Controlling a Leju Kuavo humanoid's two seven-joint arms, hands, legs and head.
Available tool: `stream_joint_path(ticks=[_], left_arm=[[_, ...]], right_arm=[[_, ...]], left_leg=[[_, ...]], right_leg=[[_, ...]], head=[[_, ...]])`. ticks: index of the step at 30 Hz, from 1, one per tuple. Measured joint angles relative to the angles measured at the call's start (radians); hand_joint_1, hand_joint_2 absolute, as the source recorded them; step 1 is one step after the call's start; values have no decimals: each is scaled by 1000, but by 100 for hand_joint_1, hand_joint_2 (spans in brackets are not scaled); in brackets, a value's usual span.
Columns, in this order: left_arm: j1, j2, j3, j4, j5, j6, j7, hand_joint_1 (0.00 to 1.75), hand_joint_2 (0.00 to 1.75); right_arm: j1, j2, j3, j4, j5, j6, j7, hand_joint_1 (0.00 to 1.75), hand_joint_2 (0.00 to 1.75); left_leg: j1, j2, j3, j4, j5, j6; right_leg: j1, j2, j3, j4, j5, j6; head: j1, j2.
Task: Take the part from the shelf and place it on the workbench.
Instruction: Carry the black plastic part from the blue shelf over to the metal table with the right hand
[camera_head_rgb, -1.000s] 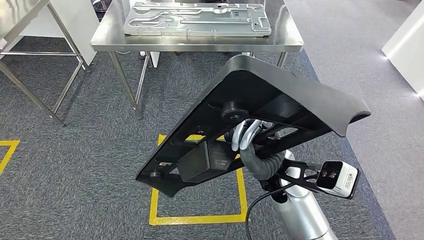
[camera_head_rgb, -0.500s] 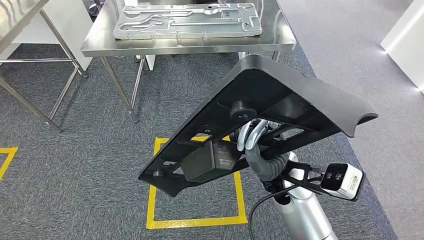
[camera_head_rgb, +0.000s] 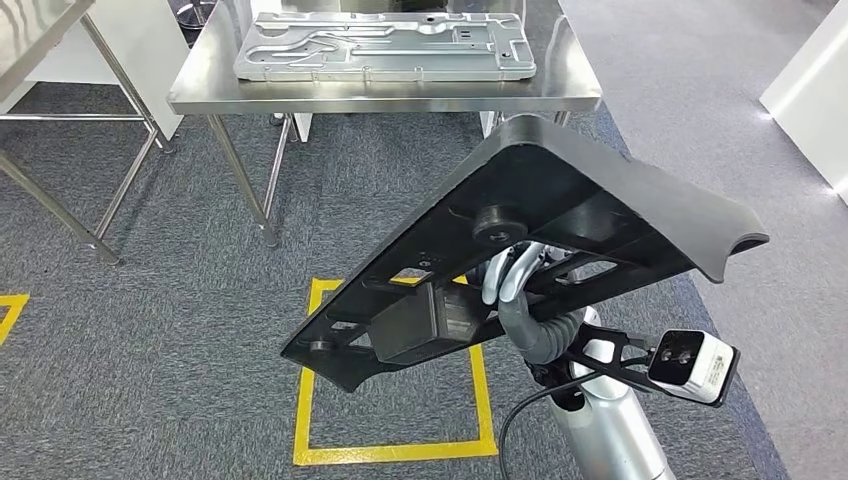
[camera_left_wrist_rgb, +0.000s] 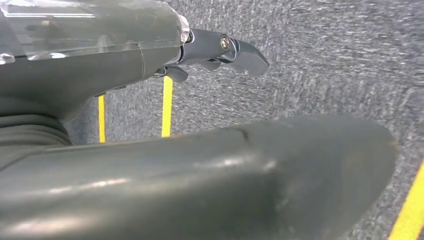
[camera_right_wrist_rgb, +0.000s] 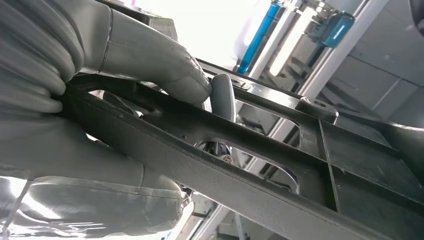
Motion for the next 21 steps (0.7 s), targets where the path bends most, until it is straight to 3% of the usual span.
stream_joint_path(ticks=[1,3,5,7,9,11,12,13,14,17,18,19,21], left_arm=[[0,0,0,0,0,0,0,0,0],[-1,0,-1,0,0,2,0,0,0],[-1,0,-2,0,0,6,1,0,0],[-3,-1,-2,0,0,11,1,0,0],[-5,-1,-2,0,0,15,2,0,0],[-2,-2,-2,0,0,20,4,0,0],[0,-2,-2,0,0,21,6,0,0],[2,-2,-2,0,0,22,7,0,0],[2,-2,-2,0,0,23,8,0,0],[4,1,-3,1,0,27,9,0,0],[4,2,-3,2,0,31,9,0,0],[4,3,-3,3,0,35,9,0,0],[4,1,-3,3,0,39,9,0,0]], right_arm=[[0,0,-1,-2,0,0,0,175,175],[2,2,-3,-6,1,0,1,175,175],[9,8,-4,-8,2,0,3,175,175],[14,19,-5,-12,4,1,5,175,175],[15,30,-5,-15,6,4,7,175,175],[16,38,-5,-14,10,9,10,175,175],[17,41,-5,-13,13,12,12,175,175],[17,43,-6,-11,15,15,13,175,175],[17,45,-6,-10,16,16,13,175,175],[14,51,-11,-5,16,18,12,175,175],[14,51,-13,-2,18,19,9,175,175],[14,51,-15,1,19,19,5,175,175],[14,50,-17,6,24,23,-5,175,175]], left_leg=[[0,0,8,0,-6,-5],[0,1,15,-4,-16,-19],[-1,3,22,-3,-20,-32],[1,4,17,31,-23,-41],[3,4,-40,134,-43,-46],[3,4,-129,265,-89,-49],[3,4,-165,305,-109,-49],[2,3,-186,312,-113,-47],[0,3,-190,284,-96,-41],[-19,2,-152,97,44,-8],[-25,1,-142,55,76,1],[-30,-1,-135,31,91,6],[-29,-4,-111,12,83,12]], right_leg=[[1,-3,27,-65,25,-3],[8,-8,58,-141,42,-19],[12,-8,62,-145,35,-38],[10,-5,80,-152,34,-53],[11,-5,101,-156,23,-66],[15,-2,118,-157,7,-73],[18,0,127,-157,-2,-75],[21,2,140,-157,-11,-77],[24,3,154,-157,-22,-77],[31,6,196,-160,-56,-76],[32,7,204,-164,-65,-72],[31,8,210,-162,-68,-67],[32,8,218,-151,-62,-55]], head=[[0,0],[0,0],[0,0],[0,0],[0,0],[0,0],[0,0],[0,0],[0,0],[0,0],[0,0],[0,0],[0,0]])
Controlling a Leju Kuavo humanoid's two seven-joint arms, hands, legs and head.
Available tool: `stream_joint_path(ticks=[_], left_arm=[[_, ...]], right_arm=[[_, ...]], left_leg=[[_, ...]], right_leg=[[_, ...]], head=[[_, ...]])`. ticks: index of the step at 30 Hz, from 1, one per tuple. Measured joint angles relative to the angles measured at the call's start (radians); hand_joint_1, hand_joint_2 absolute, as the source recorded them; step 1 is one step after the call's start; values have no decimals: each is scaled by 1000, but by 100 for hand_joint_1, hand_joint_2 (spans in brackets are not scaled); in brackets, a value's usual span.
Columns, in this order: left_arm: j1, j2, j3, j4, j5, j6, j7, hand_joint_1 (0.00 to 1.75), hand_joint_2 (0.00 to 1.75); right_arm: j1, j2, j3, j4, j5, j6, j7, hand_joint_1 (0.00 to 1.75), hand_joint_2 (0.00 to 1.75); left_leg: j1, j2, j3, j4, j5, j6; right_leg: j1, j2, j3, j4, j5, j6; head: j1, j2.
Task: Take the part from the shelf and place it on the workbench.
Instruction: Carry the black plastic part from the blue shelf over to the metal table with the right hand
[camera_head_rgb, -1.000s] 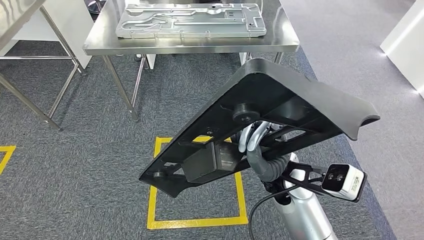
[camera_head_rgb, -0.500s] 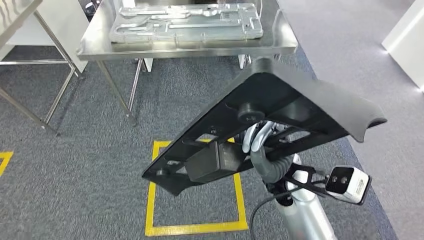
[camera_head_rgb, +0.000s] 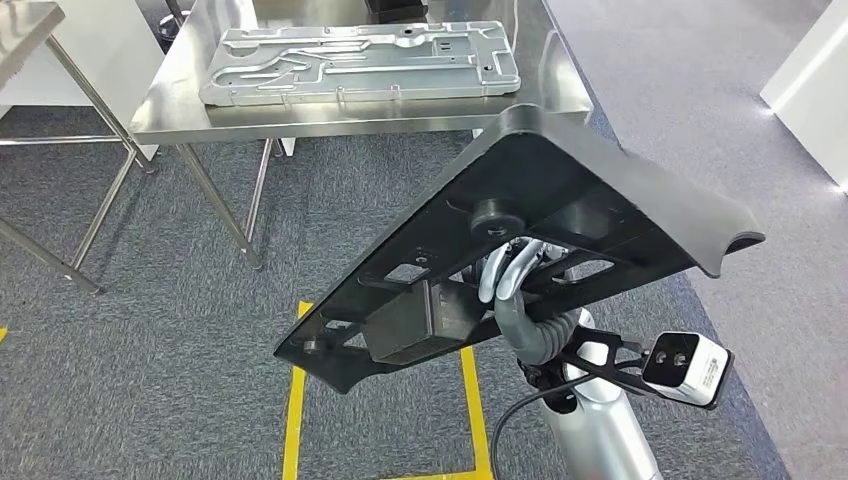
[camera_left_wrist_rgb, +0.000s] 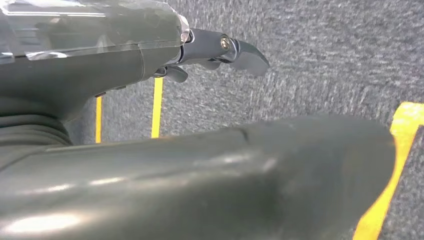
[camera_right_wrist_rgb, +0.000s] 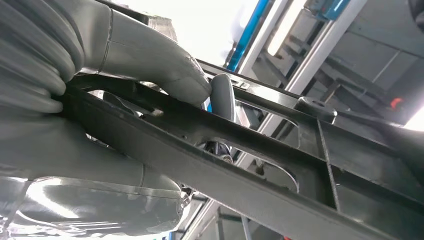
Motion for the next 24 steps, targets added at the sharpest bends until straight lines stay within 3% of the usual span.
stream_joint_path(ticks=[1,3,4,6,7,8,9,11,13,15,17,18,19,21,23,24], left_arm=[[-1,-1,0,0,0,1,0,0,0],[-3,-4,0,0,0,1,-1,0,0],[-4,-5,0,0,0,2,-2,0,0],[-2,-9,0,0,0,2,-4,0,0],[0,-11,0,0,0,2,-6,0,0],[1,-13,0,0,0,2,-8,0,0],[2,-14,0,0,0,1,-9,0,0],[3,-15,0,0,0,-1,-12,0,0],[3,-16,0,0,0,-2,-12,0,0],[2,-17,0,0,0,-2,-13,0,0],[-3,-18,0,0,0,-4,-14,0,0],[-5,-18,0,0,0,-5,-14,0,0],[-6,-18,0,0,0,-6,-14,0,0],[-4,-18,0,0,0,-8,-14,0,0],[0,-18,0,0,0,-10,-14,0,0],[0,-17,0,0,0,-11,-14,0,0]], right_arm=[[-2,0,0,2,2,2,-3,175,175],[-7,-1,-1,6,5,7,-8,175,175],[-8,-1,-1,8,6,9,-9,175,175],[-8,-2,-1,12,6,9,-8,175,175],[-7,-2,-1,13,6,9,-5,175,175],[-6,-2,-1,13,5,8,0,175,175],[-4,-1,-1,12,5,8,6,175,175],[3,-1,-1,8,4,7,17,175,175],[11,0,0,2,4,7,24,175,175],[15,3,0,-7,4,7,26,175,175],[16,9,-1,-16,4,7,26,175,175],[17,11,-1,-19,4,7,26,175,175],[18,14,-1,-22,4,7,28,175,175],[22,17,-1,-26,5,7,32,175,175],[28,19,-1,-31,6,7,37,175,175],[31,20,-1,-34,6,8,40,175,175]], left_leg=[[3,-1,16,-10,-3,4],[9,-2,48,-21,-15,10],[10,-3,60,-23,-24,11],[14,-4,83,-24,-46,10],[16,-4,98,-24,-58,8],[19,-5,115,-24,-72,5],[21,-6,134,-24,-86,1],[24,-6,167,-21,-117,-10],[24,-6,184,-26,-140,-24],[24,-5,194,-26,-141,-38],[26,-4,176,31,-127,-46],[28,-3,146,85,-127,-49],[29,-3,103,152,-137,-51],[30,-3,15,260,-195,-56],[29,-3,-35,273,-238,-54],[29,-3,-39,236,-223,-49]], right_leg=[[0,-1,-2,23,9,5],[-4,-2,-49,111,8,18],[-8,-2,-90,170,-8,25],[-18,-3,-175,258,-71,38],[-22,-4,-204,268,-96,44],[-27,-5,-218,249,-100,49],[-30,-6,-220,206,-78,53],[-35,-13,-209,84,49,54],[-30,-17,-202,18,141,40],[-26,-11,-193,9,142,20],[-28,-8,-169,0,130,5],[-28,-7,-154,-4,121,-1],[-28,-8,-140,-6,110,-6],[-25,-7,-111,-7,86,-12],[-22,-4,-76,-7,60,-13],[-21,-3,-57,-7,47,-13]], head=[[0,0],[0,0],[0,0],[0,0],[0,0],[0,0],[0,0],[0,0],[0,0],[0,0],[0,0],[0,0],[0,0],[0,0],[0,0],[0,0]])
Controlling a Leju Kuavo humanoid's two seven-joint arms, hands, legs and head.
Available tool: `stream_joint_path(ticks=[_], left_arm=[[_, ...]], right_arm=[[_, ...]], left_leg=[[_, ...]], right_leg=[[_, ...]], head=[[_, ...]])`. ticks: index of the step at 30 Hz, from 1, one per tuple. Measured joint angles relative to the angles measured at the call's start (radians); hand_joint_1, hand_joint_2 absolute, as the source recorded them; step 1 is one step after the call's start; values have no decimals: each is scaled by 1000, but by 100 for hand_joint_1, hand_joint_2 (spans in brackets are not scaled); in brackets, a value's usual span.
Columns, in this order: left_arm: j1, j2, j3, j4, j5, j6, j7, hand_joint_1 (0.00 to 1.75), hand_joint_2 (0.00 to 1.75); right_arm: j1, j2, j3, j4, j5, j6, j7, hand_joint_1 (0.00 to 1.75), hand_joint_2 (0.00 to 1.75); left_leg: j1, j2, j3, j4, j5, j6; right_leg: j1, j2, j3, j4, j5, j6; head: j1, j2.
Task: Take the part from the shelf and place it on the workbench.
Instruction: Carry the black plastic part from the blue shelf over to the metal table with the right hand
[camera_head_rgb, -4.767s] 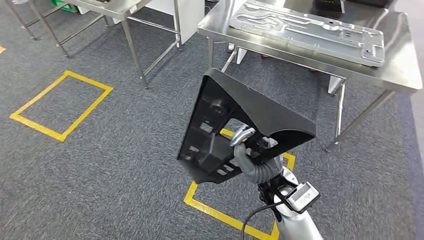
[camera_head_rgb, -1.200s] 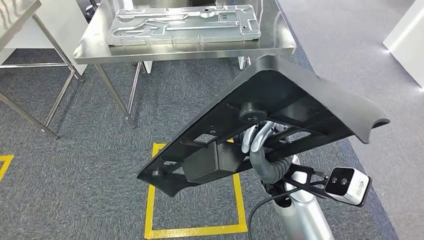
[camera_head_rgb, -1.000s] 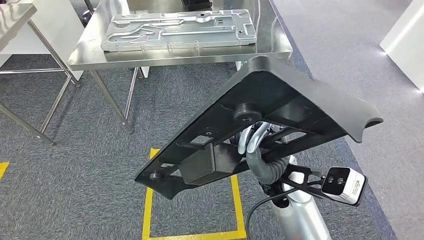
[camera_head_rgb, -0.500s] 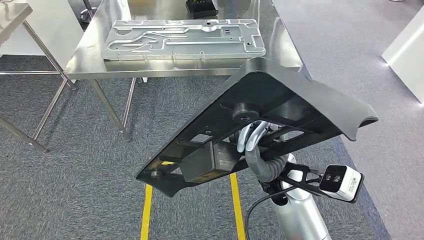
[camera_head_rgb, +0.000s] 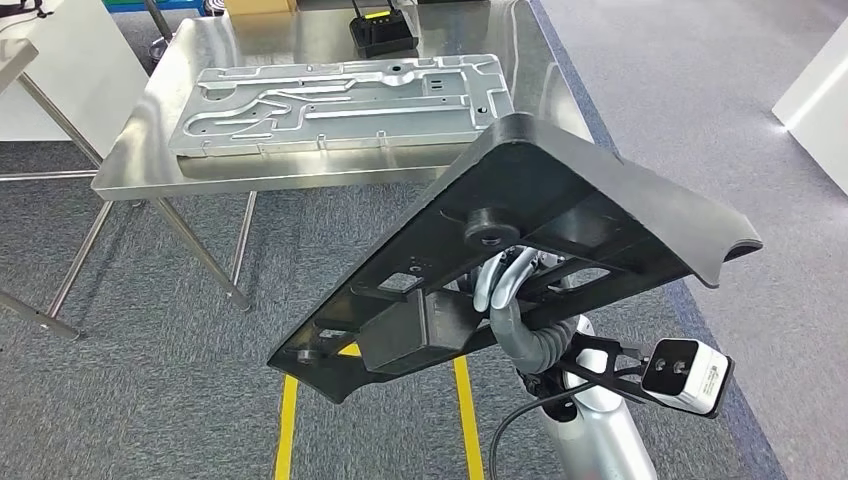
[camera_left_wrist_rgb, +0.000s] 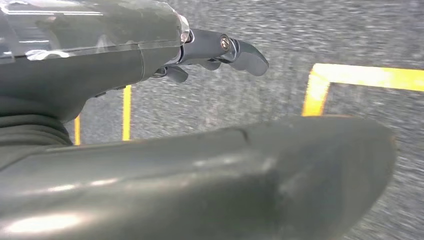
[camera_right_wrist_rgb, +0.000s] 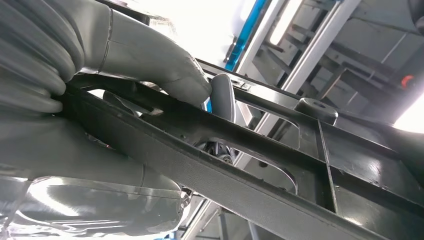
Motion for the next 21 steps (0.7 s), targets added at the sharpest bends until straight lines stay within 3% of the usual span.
stream_joint_path(ticks=[1,3,4,5,7,9,12,13,14,15,17,18,19,21], left_arm=[[1,1,0,0,0,-1,0,0,0],[3,4,0,1,0,-2,0,0,0],[4,5,0,2,0,-2,1,0,0],[4,6,0,2,0,-3,1,0,0],[1,7,0,3,0,-5,1,0,0],[-2,8,0,3,0,-6,0,0,0],[-4,8,0,3,0,-9,0,0,0],[-3,8,0,3,0,-10,0,0,0],[-2,8,0,3,0,-11,0,0,0],[-1,8,0,3,0,-12,0,0,0],[0,7,0,3,0,-13,0,0,0],[-1,6,0,3,0,-14,-1,0,0],[-1,6,0,3,0,-15,-2,0,0],[-2,5,0,3,0,-15,-4,0,0]], right_arm=[[2,2,0,-2,1,1,3,175,175],[4,6,0,-6,2,4,8,175,175],[5,7,-1,-6,3,4,10,175,175],[5,8,-2,-7,4,4,12,175,175],[4,9,-4,-11,6,5,14,175,175],[2,9,-6,-13,6,5,14,175,175],[4,7,-9,-13,6,5,11,175,175],[5,6,-10,-13,6,5,9,175,175],[6,5,-11,-12,5,5,7,175,175],[6,4,-12,-12,5,5,4,175,175],[6,2,-15,-12,3,5,-2,175,175],[6,1,-16,-11,2,5,-6,175,175],[6,0,-17,-10,1,5,-11,175,175],[6,-4,-21,-7,-1,6,-22,175,175]], left_leg=[[-2,0,5,-58,44,8],[-10,-2,21,-168,159,23],[-14,-4,29,-196,196,29],[-16,-6,35,-209,213,32],[-14,-8,58,-221,213,41],[-10,-9,82,-232,211,51],[-10,-8,96,-236,197,60],[-10,-9,100,-236,190,60],[-11,-9,106,-236,183,59],[-11,-10,114,-235,177,59],[-13,-11,133,-235,162,56],[-14,-12,141,-235,155,53],[-16,-13,146,-236,148,48],[-18,-15,153,-229,145,35]], right_leg=[[2,0,19,-1,-14,1],[5,3,51,-1,-40,6],[7,6,62,-4,-51,11],[8,9,70,-1,-55,17],[8,10,78,13,-52,30],[7,6,57,72,-55,42],[2,3,-61,236,-131,56],[1,3,-100,272,-154,58],[0,3,-123,277,-157,58],[0,2,-128,249,-135,57],[3,1,-100,121,-31,49],[6,0,-86,66,2,43],[10,0,-76,29,21,36],[12,0,-70,10,20,21]], head=[[0,0],[0,0],[0,0],[0,0],[0,0],[0,0],[0,0],[0,0],[0,0],[0,0],[0,0],[0,0],[0,0],[1,0]])
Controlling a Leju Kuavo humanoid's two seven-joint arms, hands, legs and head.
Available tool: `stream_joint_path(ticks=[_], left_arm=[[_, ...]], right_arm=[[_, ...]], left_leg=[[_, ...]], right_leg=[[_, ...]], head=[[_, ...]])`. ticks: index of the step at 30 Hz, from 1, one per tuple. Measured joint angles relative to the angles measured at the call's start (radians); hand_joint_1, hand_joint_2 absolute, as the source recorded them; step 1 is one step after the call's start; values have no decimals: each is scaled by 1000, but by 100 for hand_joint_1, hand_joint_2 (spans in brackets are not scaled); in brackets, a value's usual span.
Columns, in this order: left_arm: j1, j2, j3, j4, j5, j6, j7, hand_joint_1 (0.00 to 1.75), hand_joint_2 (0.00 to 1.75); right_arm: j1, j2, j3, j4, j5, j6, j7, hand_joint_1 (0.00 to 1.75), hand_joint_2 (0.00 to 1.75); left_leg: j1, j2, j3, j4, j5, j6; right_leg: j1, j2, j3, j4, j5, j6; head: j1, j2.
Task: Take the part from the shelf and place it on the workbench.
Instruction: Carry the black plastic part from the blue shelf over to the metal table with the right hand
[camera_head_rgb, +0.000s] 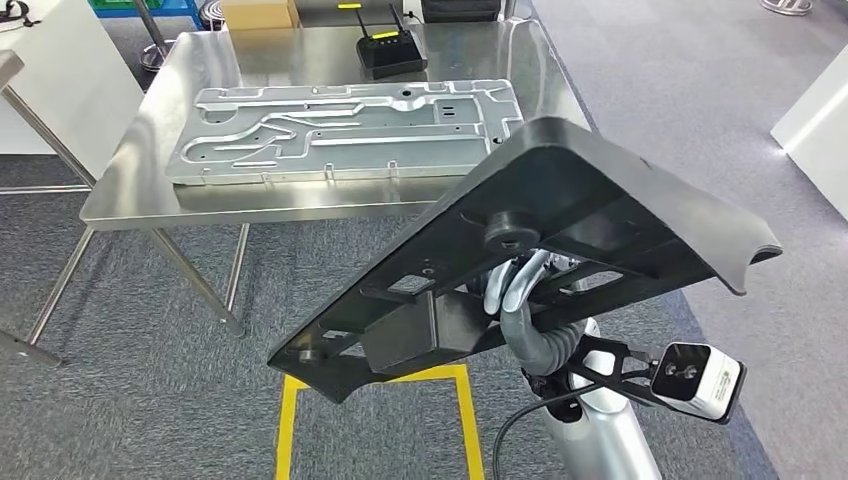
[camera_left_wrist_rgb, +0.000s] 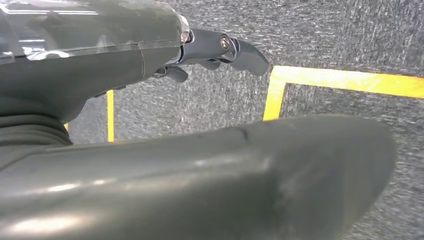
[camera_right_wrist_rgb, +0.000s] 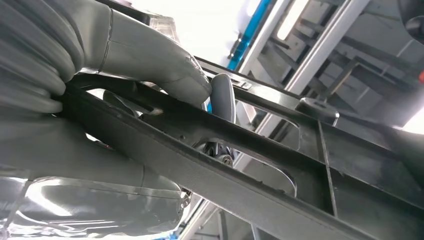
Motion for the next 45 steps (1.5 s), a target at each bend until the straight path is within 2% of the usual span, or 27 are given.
stream_joint_path(ticks=[3,7,8,10,11,13,14,17,18,20,22,24,25,26,28,29,30,31,33,35,36,38,39,40,41,44,45], left_arm=[[-1,0,0,0,0,1,-2,0,0],[2,0,0,0,0,2,-3,0,0],[4,0,0,0,0,2,-3,0,0],[8,1,0,0,0,1,-4,0,0],[9,1,0,0,0,1,-4,0,0],[10,2,0,0,0,0,-6,0,0],[11,3,0,0,0,0,-7,0,0],[12,3,0,0,0,-1,-10,0,0],[11,4,0,0,0,-1,-10,0,0],[10,4,0,0,0,-1,-11,0,0],[11,4,0,0,0,-2,-11,0,0],[12,4,0,0,0,-2,-11,0,0],[12,4,0,0,0,-2,-11,0,0],[12,4,0,0,0,-2,-11,0,0],[11,2,0,0,0,-2,-11,0,0],[11,1,0,0,0,-3,-11,0,0],[10,1,0,0,0,-3,-12,0,0],[8,2,0,0,0,-3,-12,0,0],[3,5,-1,0,0,-4,-12,0,0],[0,5,-1,0,0,-4,-12,0,0],[0,6,-1,0,0,-3,-12,0,0],[3,7,-1,0,0,-2,-12,0,0],[5,8,-2,0,0,-2,-12,0,0],[6,8,-2,0,0,-2,-12,0,0],[7,8,-2,0,0,-1,-13,0,0],[12,8,-2,0,0,1,-13,0,0],[13,8,-2,0,0,2,-14,0,0]], right_arm=[[-1,-2,-2,4,-3,1,-16,175,175],[0,-4,-3,14,-9,7,-27,175,175],[1,-6,-3,17,-11,9,-29,175,175],[1,-9,-4,24,-15,11,-32,175,175],[0,-9,-4,27,-16,12,-32,175,175],[-1,-11,-5,33,-18,11,-33,175,175],[-2,-12,-6,35,-18,10,-33,175,175],[-5,-15,-8,36,-21,9,-34,175,175],[-7,-16,-10,36,-22,9,-34,175,175],[-7,-18,-11,36,-26,8,-34,175,175],[-4,-20,-13,36,-29,8,-34,175,175],[0,-22,-16,36,-31,10,-34,175,175],[0,-23,-17,36,-31,10,-34,175,175],[0,-23,-19,36,-32,11,-34,175,175],[3,-24,-25,36,-35,12,-34,175,175],[5,-25,-29,35,-39,13,-34,175,175],[5,-25,-33,33,-43,14,-34,175,175],[5,-25,-36,30,-47,15,-34,175,175],[4,-24,-40,23,-53,16,-34,175,175],[4,-23,-43,20,-55,17,-34,175,175],[5,-23,-44,20,-57,18,-34,175,175],[9,-23,-48,20,-63,26,-34,175,175],[11,-23,-52,20,-65,31,-34,175,175],[13,-23,-56,19,-66,37,-34,175,175],[15,-23,-59,19,-65,43,-34,175,175],[21,-23,-71,13,-52,49,-34,175,175],[24,-23,-76,7,-47,47,-34,175,175]], left_leg=[[1,4,-11,50,-14,-15],[12,10,-152,265,-96,-30],[15,10,-176,283,-98,-33],[20,12,-171,211,-44,-38],[22,14,-152,141,6,-39],[19,18,-121,41,64,-35],[16,19,-115,21,73,-29],[14,15,-96,13,60,-2],[15,14,-86,10,55,5],[15,13,-63,3,41,15],[12,11,-40,2,21,20],[9,8,-9,1,-4,21],[6,7,10,1,-18,20],[4,6,27,0,-33,20],[-1,5,61,0,-62,15],[-2,4,74,-4,-74,11],[-3,4,87,-4,-77,4],[-4,4,90,2,-73,-3],[-3,6,60,72,-42,-15],[1,9,-20,196,-36,-24],[3,10,-63,248,-61,-29],[8,11,-129,291,-146,-39],[11,11,-146,277,-175,-42],[13,11,-152,241,-173,-43],[15,11,-150,187,-134,-42],[15,11,-143,31,72,-31],[14,10,-144,14,106,-26]], right_leg=[[-9,-2,28,-13,17,-15],[-11,-4,52,-15,-6,-20],[-12,-3,59,-15,-14,-19],[-16,-1,83,-14,-33,-12],[-18,-2,96,-15,-44,-7],[-19,-2,117,-16,-65,7],[-18,-2,125,-18,-71,15],[-18,-4,130,3,-70,34],[-19,-5,111,39,-66,38],[-20,-7,31,157,-81,45],[-19,-7,-66,264,-133,47],[-18,-7,-119,273,-163,43],[-15,-7,-126,237,-145,37],[-11,-7,-123,179,-95,27],[1,-3,-113,71,36,7],[6,1,-107,39,83,-1],[8,4,-101,27,99,-6],[7,7,-89,22,96,-10],[1,11,-60,4,86,-20],[-4,12,-29,-11,72,-26],[-5,15,-15,-14,62,-28],[-9,23,14,-16,38,-25],[-10,27,30,-16,26,-23],[-11,30,47,-16,12,-21],[-12,32,65,-16,-2,-18],[-10,41,93,-9,-39,-4],[-8,44,96,-6,-49,2]], head=[[0,0],[-1,0],[-1,0],[-1,0],[-1,0],[-1,0],[-1,0],[0,0],[0,0],[0,0],[0,0],[0,0],[0,0],[0,0],[0,0],[0,0],[0,0],[0,0],[0,0],[0,0],[0,0],[-1,0],[-1,0],[0,0],[0,0],[0,0],[0,0]])
